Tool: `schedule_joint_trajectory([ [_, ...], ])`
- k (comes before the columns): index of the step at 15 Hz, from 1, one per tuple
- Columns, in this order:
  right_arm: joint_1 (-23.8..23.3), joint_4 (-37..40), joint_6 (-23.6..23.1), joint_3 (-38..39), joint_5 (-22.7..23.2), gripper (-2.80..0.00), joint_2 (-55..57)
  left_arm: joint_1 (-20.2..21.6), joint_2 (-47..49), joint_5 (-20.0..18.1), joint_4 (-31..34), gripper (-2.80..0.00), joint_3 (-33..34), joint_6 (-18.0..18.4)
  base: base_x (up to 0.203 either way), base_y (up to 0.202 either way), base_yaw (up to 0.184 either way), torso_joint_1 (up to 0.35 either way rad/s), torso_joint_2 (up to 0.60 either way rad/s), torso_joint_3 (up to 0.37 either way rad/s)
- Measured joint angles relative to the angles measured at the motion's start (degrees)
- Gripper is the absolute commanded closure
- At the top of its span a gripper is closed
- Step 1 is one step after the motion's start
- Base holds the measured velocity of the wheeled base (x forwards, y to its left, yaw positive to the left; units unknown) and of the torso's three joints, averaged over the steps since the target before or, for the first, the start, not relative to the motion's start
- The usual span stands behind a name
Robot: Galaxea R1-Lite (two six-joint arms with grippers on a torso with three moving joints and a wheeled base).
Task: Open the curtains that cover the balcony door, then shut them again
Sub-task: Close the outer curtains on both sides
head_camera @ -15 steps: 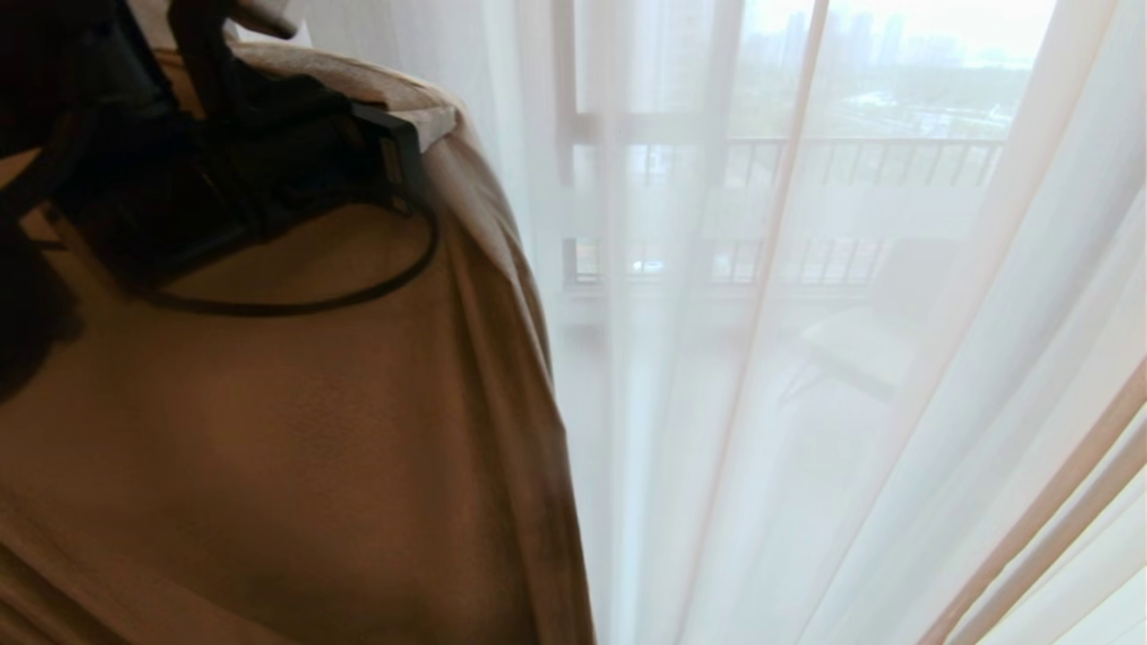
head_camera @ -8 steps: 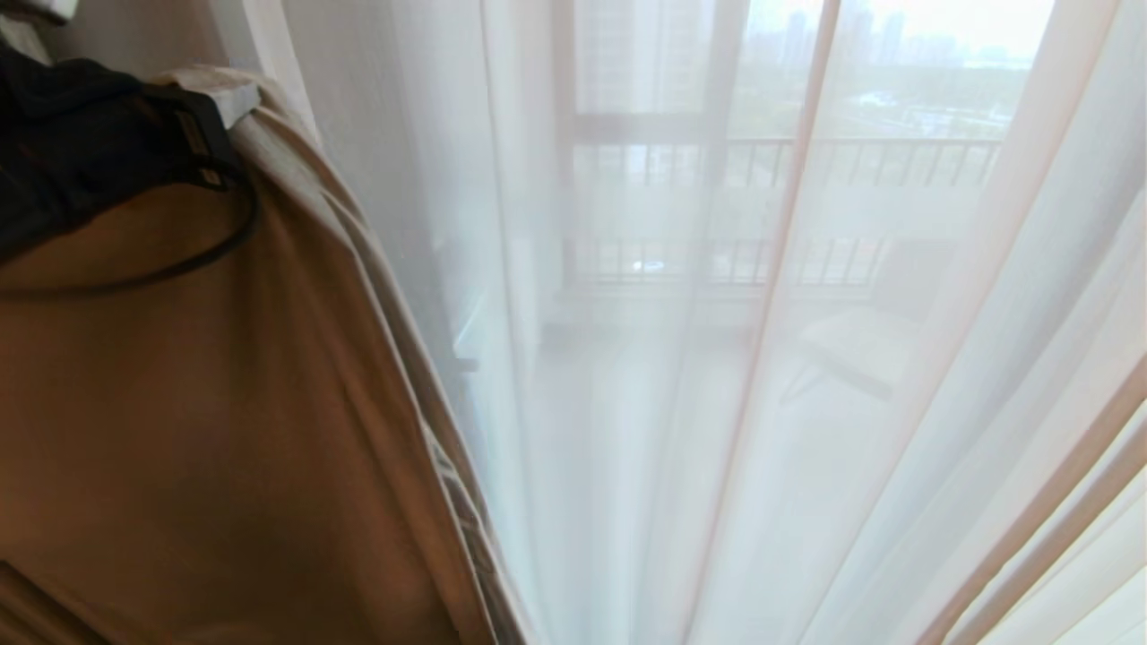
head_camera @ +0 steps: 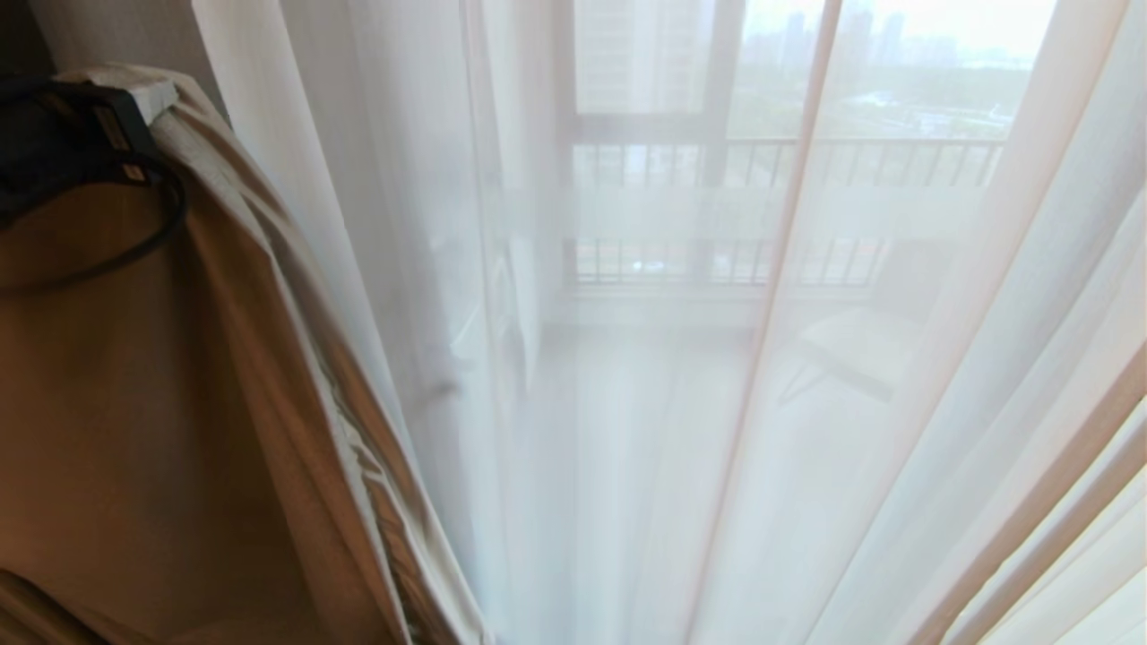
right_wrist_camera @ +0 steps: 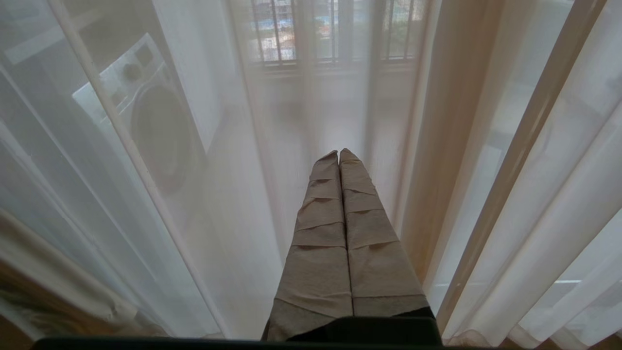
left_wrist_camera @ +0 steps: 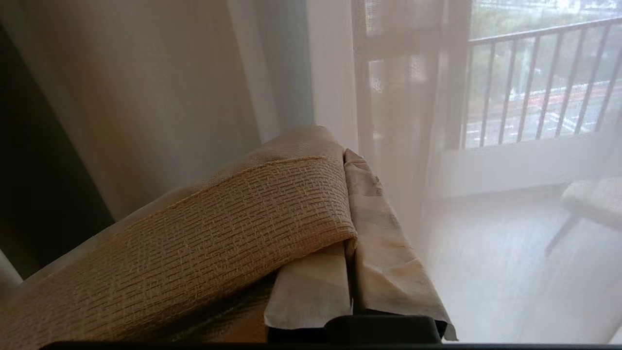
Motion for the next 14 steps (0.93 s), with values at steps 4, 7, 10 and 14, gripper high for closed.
schedule_joint_trajectory([
  [4, 0.0, 0.0, 0.0, 0.0, 0.0, 0.00, 0.0, -0.1, -0.4, -1.0, 0.1, -2.80, 0.4, -0.1, 0.000, 0.000, 0.000, 0.000, 0.00, 0.000],
  [7, 0.0, 0.0, 0.0, 0.0, 0.0, 0.00, 0.0, -0.1, -0.6, -1.1, 0.2, -2.80, 0.4, -0.1, 0.000, 0.000, 0.000, 0.000, 0.00, 0.000],
  [10, 0.0, 0.0, 0.0, 0.0, 0.0, 0.00, 0.0, 0.0, -1.6, -1.1, 0.5, -2.80, 1.6, -0.2, 0.000, 0.000, 0.000, 0.000, 0.00, 0.000],
  [14, 0.0, 0.0, 0.0, 0.0, 0.0, 0.00, 0.0, -0.4, -6.8, -1.1, 2.2, -2.80, 7.3, -1.8, 0.000, 0.000, 0.000, 0.000, 0.00, 0.000],
])
